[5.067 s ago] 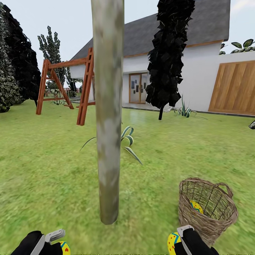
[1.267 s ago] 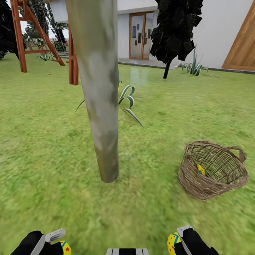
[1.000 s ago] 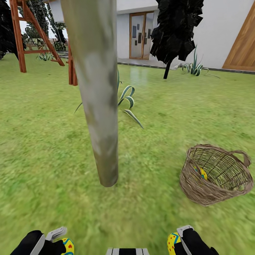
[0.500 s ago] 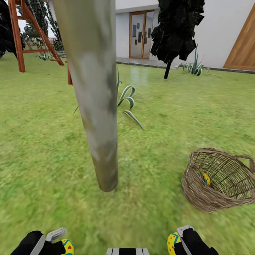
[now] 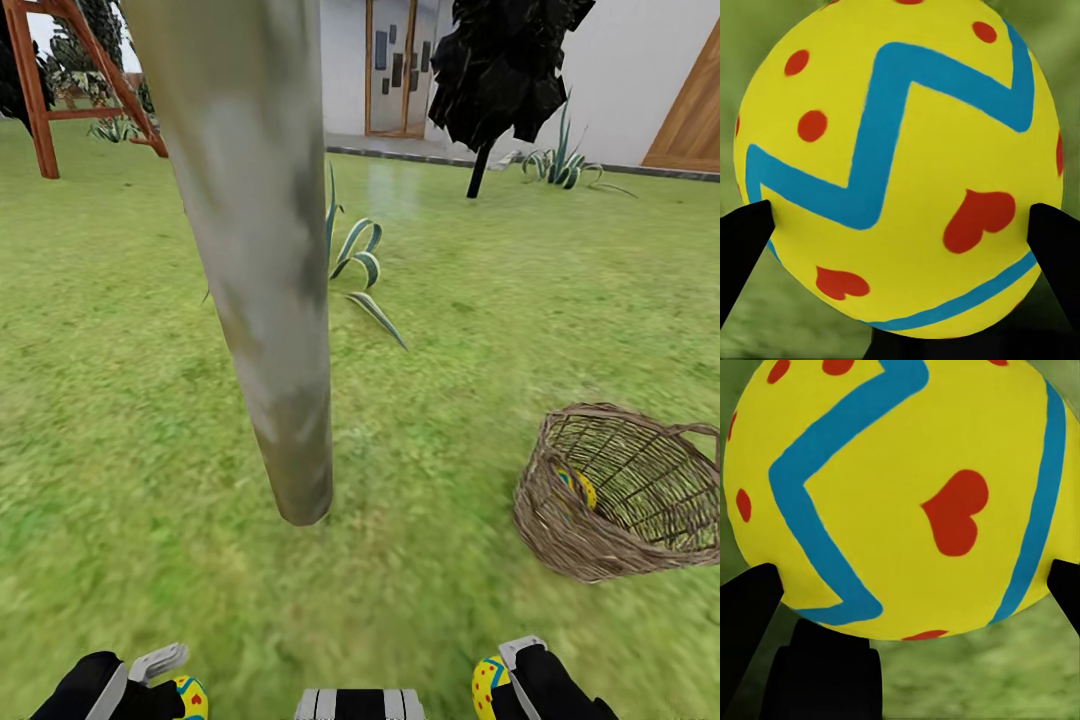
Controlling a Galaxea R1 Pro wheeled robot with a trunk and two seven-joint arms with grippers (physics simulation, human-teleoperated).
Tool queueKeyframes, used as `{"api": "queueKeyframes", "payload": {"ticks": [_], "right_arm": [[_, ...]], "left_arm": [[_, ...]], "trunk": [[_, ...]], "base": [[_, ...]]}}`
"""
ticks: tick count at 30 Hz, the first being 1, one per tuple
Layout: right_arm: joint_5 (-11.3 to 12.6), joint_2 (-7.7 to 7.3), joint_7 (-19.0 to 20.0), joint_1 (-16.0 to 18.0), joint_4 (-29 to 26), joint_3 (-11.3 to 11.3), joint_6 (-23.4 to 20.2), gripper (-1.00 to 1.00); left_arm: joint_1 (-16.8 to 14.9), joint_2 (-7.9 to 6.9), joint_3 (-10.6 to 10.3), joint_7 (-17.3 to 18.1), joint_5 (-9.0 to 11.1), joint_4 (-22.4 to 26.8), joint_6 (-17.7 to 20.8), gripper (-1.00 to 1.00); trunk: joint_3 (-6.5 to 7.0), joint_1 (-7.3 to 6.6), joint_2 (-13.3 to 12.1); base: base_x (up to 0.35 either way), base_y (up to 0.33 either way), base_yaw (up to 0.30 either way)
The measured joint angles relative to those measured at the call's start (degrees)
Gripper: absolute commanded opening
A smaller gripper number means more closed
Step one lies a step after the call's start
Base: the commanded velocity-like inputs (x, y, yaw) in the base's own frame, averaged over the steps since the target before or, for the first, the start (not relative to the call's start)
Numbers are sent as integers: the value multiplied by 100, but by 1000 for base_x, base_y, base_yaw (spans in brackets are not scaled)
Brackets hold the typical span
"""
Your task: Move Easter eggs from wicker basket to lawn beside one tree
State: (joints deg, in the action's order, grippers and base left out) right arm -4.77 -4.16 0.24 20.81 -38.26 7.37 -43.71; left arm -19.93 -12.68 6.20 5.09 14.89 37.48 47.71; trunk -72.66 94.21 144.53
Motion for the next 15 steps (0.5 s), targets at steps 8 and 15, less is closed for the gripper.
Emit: {"api": "queueKeyframes", "payload": {"ticks": [8, 15], "right_arm": [[-54, -1, 4, 4, -168, -1, -138, -100], [-34, -8, 5, 4, -169, 0, -139, -100]], "left_arm": [[2, -1, -6, -1, 9, 1, 1, -100], [2, 0, -6, 11, 11, 7, -8, 100]], "trunk": [[-111, 10, 8], [-111, 10, 8]], "base": [[0, 0, 0], [0, 0, 0]]}}
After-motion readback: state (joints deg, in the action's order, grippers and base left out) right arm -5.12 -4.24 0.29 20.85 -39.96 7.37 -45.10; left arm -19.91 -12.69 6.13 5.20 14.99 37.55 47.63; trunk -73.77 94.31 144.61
